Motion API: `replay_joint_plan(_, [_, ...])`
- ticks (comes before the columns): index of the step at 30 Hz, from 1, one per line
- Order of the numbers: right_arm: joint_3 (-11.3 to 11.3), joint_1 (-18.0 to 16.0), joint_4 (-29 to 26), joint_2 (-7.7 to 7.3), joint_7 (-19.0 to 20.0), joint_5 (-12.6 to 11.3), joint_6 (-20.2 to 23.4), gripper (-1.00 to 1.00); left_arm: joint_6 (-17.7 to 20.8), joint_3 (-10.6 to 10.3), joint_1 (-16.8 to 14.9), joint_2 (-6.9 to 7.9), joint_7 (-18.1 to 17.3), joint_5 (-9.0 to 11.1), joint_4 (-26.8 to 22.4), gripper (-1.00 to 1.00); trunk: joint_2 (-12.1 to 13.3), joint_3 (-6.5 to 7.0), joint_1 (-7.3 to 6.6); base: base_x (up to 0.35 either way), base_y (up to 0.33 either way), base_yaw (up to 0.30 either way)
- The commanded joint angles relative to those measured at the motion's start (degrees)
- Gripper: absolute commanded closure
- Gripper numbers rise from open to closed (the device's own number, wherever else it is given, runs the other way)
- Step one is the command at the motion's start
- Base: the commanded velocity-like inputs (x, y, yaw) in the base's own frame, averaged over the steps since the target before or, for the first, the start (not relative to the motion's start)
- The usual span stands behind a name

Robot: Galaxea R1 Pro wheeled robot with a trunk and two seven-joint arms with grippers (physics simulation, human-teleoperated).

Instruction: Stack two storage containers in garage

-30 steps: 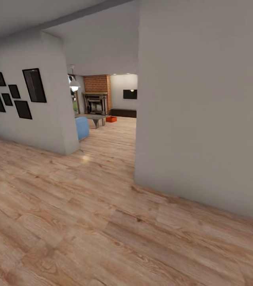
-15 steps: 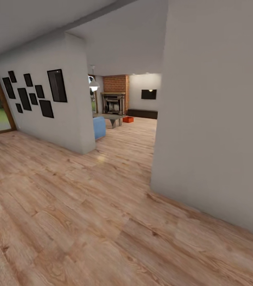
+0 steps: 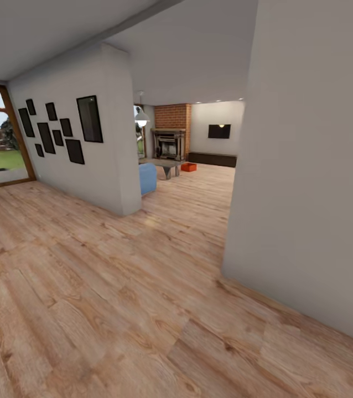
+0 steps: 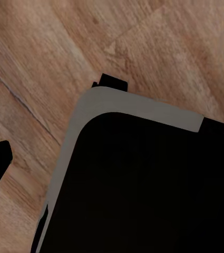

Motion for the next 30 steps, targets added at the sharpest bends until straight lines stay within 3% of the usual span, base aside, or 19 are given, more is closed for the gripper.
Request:
replay_joint_plan(1, [0.4,0.0,0.1,0.03,0.0,-0.3,-0.2,-1.0,0.2,0.0,0.0,0.03,-0.2,0.4,-0.1,-1.0,0.0,-0.06,0.03,0.333,0.0,0.003])
replay_joint_plan(30, [0.4,0.0,0.1,0.03,0.0,-0.3,-0.3,-1.0,0.2,0.0,0.0,0.05,-0.2,0.4,0.0,-1.0,0.0,-0.06,0.03,0.334,0.0,0.0])
